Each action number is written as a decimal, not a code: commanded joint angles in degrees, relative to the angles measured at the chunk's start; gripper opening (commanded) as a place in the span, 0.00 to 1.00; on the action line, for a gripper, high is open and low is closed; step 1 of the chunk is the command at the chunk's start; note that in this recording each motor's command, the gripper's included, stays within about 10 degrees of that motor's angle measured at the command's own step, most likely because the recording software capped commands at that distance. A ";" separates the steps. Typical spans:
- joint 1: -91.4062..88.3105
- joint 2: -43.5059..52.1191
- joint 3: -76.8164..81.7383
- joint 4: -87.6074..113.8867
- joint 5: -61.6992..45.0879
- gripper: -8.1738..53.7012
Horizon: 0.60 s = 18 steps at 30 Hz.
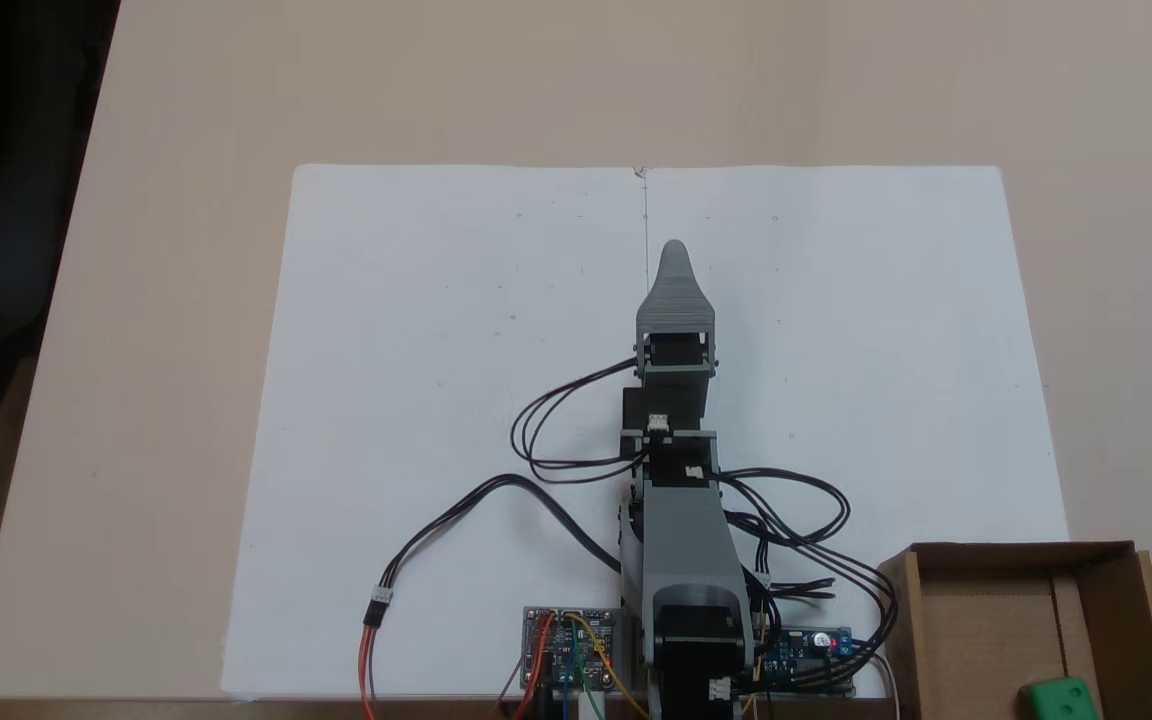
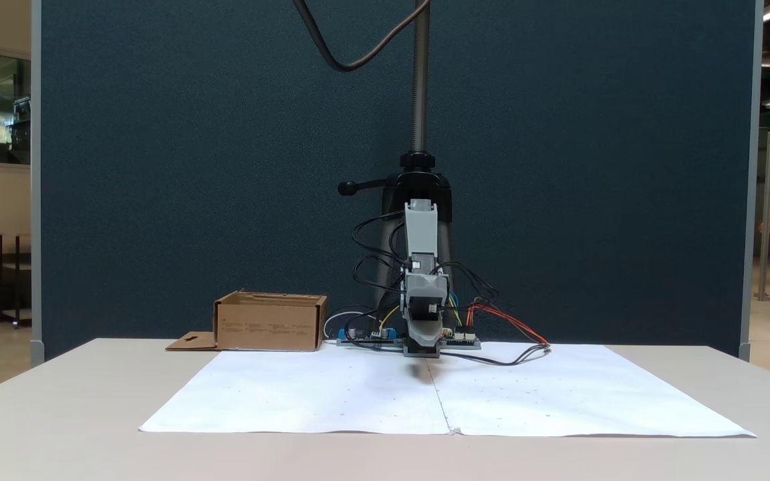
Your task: Grasp a green dice and put it in the bin.
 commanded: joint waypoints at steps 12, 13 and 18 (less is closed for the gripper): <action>1.05 6.59 14.83 -29.34 -4.83 0.85; 1.14 6.59 14.83 -29.86 -4.83 0.85; 0.97 6.50 14.83 -34.87 -4.57 0.85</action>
